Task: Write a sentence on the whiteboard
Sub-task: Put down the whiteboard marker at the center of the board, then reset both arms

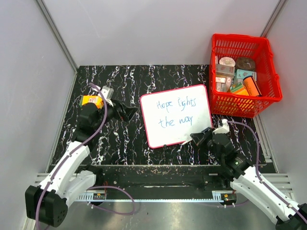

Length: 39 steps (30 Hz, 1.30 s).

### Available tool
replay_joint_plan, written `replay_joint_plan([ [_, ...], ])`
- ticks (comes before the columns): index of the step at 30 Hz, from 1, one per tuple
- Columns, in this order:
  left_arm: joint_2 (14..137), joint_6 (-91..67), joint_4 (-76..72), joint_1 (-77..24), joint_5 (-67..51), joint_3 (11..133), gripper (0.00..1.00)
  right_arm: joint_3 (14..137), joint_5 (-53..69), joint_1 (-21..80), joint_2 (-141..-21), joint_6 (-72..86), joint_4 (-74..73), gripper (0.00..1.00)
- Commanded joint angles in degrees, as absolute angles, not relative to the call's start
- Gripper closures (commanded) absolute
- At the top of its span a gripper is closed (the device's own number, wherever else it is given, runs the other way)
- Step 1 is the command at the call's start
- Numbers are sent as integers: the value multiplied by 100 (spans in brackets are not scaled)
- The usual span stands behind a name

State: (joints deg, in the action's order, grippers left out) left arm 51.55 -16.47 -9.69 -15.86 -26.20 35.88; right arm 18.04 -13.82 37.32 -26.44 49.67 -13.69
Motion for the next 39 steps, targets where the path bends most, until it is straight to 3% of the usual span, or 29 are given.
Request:
replay_joint_plan([
  [1,4589,-1872,-572,-1608,-2128,3665,1,1372,-888,3700,-2137,6494,-1784,100],
  [6,4281,-1907,-168,-1608,-1934,3823,1,915,-721,3700,-1635,7241,-2082,97],
  [10,4254,-1925,148,-1617,-1784,3998,1,712,-686,3691,-1564,7540,-2180,76],
  [13,4219,-1942,272,-1608,-1688,4052,1,650,-572,3700,-1626,7655,-2258,68],
  [20,4113,-1986,308,-1617,-1591,4078,1,694,-606,3700,-1661,7857,-2443,26],
  [27,4166,-2004,352,-1617,-1600,4096,1,1115,-826,3700,-1547,7428,-2461,0],
  [39,4262,-2399,755,-1617,-475,3981,1,3163,-2372,3709,-3022,4607,-2610,0],
])
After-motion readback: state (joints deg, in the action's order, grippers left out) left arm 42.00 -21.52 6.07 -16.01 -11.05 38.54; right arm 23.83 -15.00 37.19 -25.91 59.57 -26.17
